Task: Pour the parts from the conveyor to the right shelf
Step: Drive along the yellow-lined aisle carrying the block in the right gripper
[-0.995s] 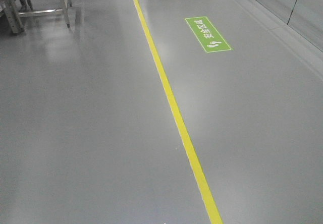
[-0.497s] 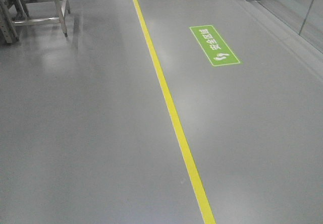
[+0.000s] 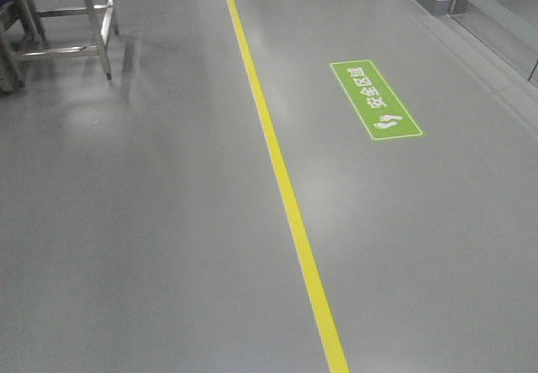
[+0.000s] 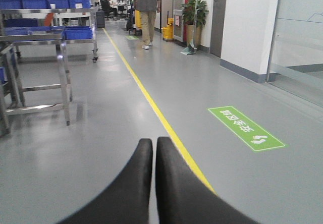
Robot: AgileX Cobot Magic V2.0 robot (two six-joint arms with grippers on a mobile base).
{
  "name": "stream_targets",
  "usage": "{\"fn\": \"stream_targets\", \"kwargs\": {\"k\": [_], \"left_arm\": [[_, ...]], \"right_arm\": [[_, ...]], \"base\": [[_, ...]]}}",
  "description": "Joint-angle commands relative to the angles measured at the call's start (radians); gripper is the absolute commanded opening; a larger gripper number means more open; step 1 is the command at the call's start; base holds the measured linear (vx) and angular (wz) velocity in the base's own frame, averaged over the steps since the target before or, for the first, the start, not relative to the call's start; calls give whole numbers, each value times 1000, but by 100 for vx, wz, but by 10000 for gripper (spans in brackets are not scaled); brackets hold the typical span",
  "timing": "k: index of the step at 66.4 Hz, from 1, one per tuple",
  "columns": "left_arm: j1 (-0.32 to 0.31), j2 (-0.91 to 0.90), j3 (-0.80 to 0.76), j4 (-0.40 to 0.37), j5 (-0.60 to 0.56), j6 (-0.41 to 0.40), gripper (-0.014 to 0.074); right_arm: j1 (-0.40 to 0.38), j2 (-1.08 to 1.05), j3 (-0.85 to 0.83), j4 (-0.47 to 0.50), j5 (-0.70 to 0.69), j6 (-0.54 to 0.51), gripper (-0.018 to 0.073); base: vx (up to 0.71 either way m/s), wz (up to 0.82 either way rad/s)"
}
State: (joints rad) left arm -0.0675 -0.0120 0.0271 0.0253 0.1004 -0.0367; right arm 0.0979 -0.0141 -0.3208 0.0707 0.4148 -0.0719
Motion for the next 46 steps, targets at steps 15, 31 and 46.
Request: {"fn": "stream_targets", "kwargs": {"k": [15,31,46], "left_arm": [[-6,-12,-19,-6,-78,-8,-6],[-6,-12,-19,-6,-78,-8,-6],[-6,-12,-19,-6,-78,-8,-6]], "right_arm": [[2,21,-26,0,-84,0,-5],[2,21,-26,0,-84,0,-5],[2,21,-26,0,-84,0,-5]], "base": [[65,-23],[68,-20],[73,-3]]}}
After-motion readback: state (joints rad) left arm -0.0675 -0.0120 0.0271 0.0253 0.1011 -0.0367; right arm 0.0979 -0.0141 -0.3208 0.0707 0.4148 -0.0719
